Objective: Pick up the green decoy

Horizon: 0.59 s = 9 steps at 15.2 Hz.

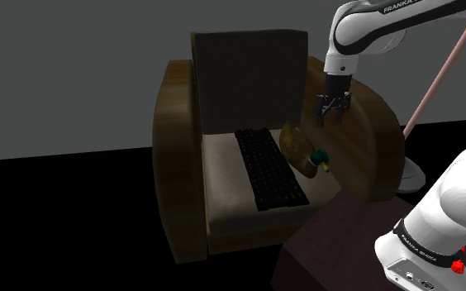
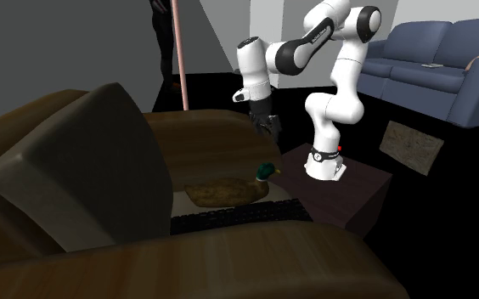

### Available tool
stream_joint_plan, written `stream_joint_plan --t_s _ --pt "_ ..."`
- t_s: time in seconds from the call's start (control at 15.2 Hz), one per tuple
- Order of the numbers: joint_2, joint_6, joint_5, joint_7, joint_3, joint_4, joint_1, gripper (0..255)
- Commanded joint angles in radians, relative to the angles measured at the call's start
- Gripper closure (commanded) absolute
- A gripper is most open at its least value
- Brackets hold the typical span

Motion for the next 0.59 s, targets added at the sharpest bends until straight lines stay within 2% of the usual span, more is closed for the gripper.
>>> stream_joint_plan --t_s 0.0,0.4,0.53 --pt "0.073 0.044 0.019 -0.025 -0.02 0.003 0.001 0" --pt "0.315 0.157 0.097 -0.128 -0.072 0.042 -0.002 0" --pt "0.328 0.172 0.102 -0.134 -0.072 0.038 -0.003 0"
